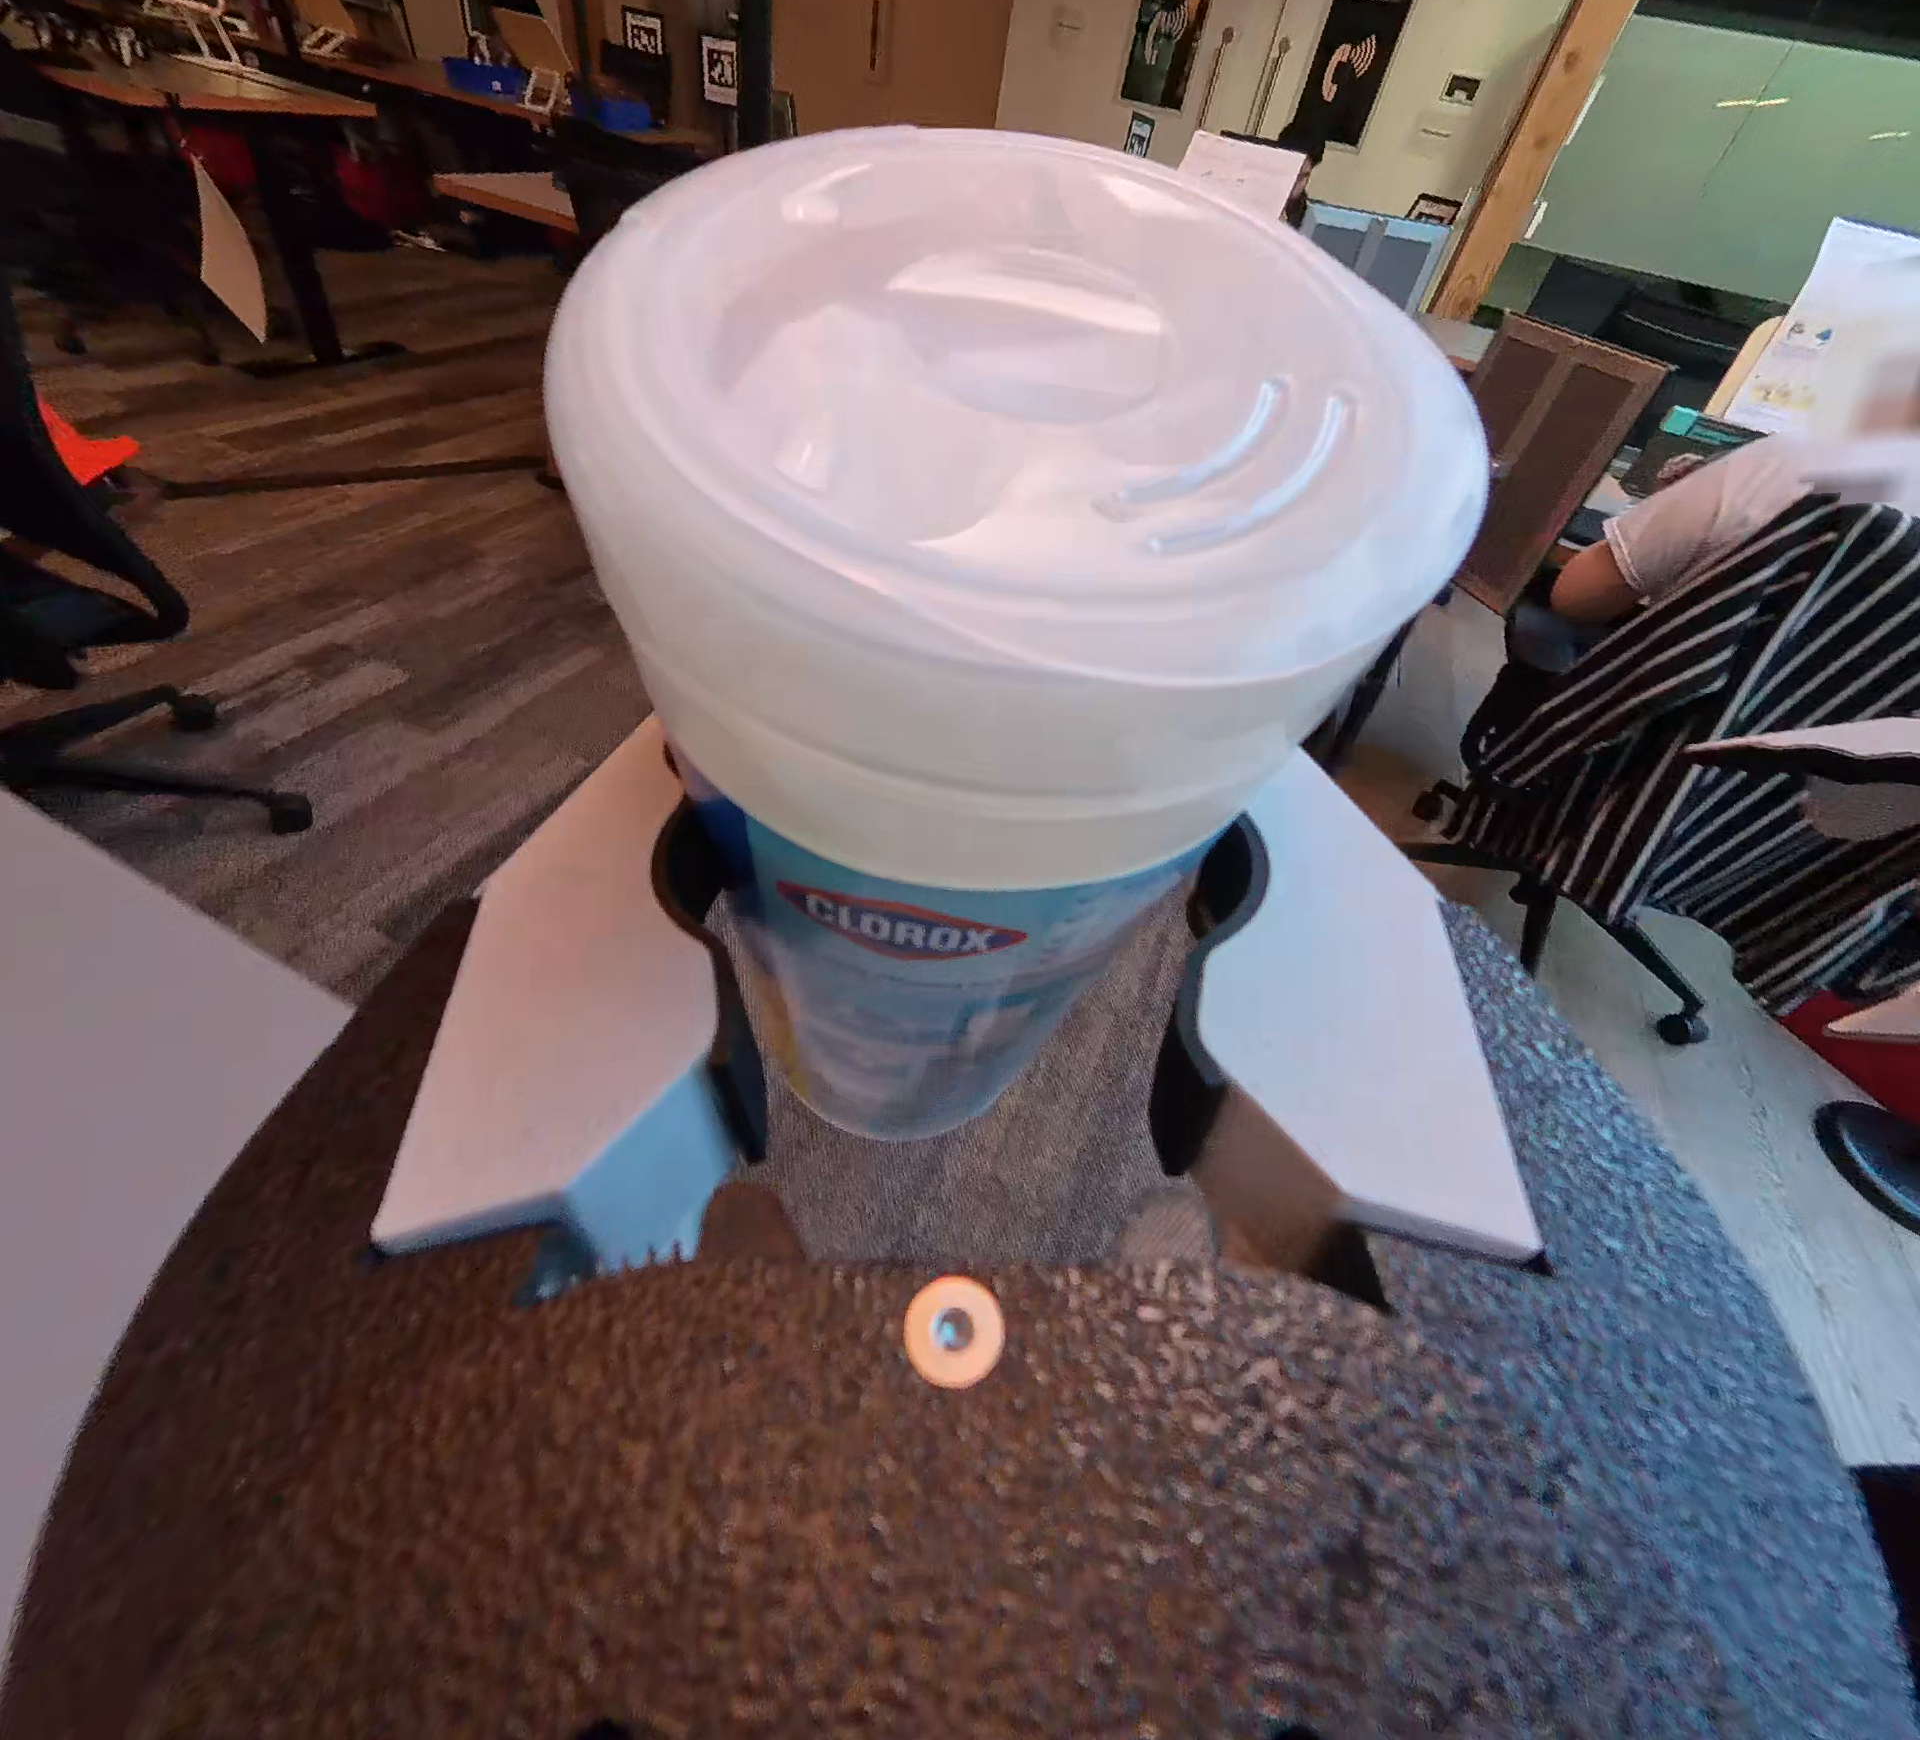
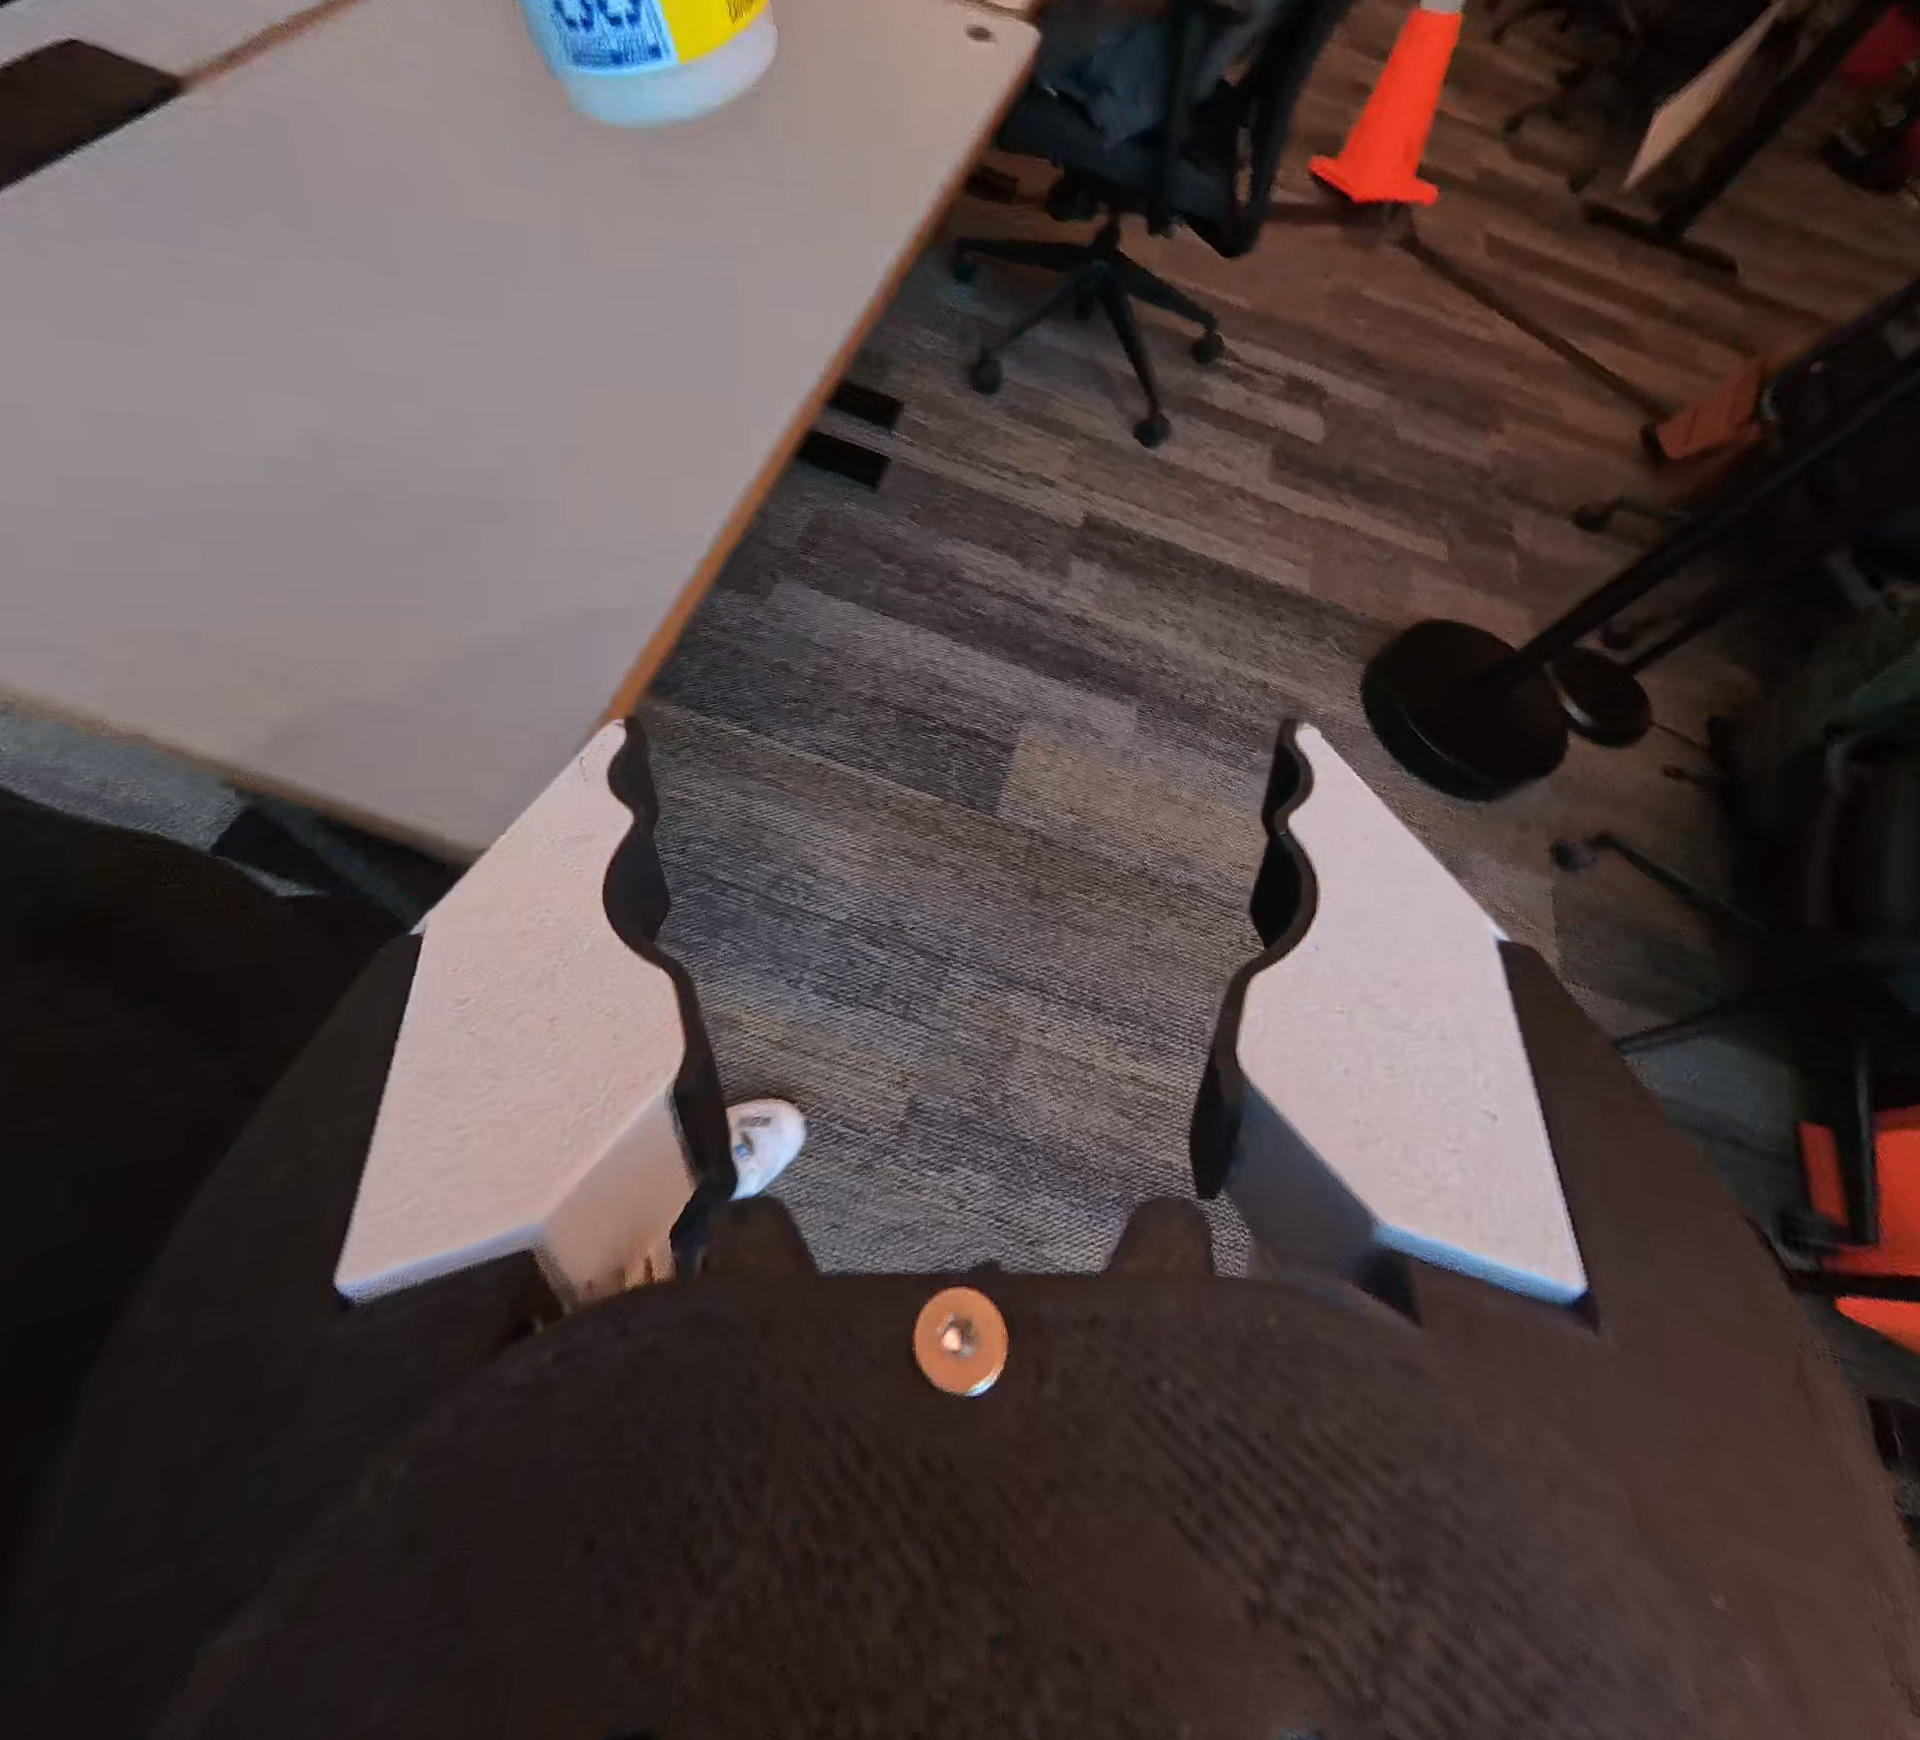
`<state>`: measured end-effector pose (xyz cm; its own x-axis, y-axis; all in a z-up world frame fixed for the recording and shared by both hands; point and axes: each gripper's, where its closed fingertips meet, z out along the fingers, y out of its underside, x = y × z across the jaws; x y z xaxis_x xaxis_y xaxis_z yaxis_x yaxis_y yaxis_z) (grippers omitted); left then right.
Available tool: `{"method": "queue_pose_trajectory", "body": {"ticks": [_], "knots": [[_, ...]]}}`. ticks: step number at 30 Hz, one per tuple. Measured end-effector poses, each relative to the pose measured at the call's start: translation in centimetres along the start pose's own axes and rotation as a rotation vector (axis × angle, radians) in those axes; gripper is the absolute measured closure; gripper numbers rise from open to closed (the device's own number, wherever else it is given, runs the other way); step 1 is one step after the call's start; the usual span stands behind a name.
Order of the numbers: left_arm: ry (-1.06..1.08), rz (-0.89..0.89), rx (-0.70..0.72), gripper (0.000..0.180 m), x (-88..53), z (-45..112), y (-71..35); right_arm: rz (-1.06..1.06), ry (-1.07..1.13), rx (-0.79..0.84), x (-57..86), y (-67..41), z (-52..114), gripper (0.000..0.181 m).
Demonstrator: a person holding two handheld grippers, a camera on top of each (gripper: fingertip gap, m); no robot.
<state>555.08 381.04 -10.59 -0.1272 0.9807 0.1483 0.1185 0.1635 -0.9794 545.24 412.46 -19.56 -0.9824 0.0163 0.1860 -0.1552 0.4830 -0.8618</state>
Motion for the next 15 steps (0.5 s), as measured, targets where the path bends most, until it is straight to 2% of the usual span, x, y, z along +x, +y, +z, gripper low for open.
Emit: {"method": "queue_pose_trajectory", "body": {"ticks": [8,11,15], "knots": [[0.006,0.104,0.017,0.085,-12.4,26.9,-10.0,0.063,0.081,-0.066,22.6,-0.1,12.2,0.067],[-0.001,0.080,0.028,0.086,-16.6,35.9,-11.0,0.091,0.041,-0.050,29.9,0.4,19.4,0.074],[-0.009,0.025,0.051,0.086,-22.4,46.9,-11.6,0.039,-0.057,0.004,39.9,-2.2,32.7,0.069]]}}
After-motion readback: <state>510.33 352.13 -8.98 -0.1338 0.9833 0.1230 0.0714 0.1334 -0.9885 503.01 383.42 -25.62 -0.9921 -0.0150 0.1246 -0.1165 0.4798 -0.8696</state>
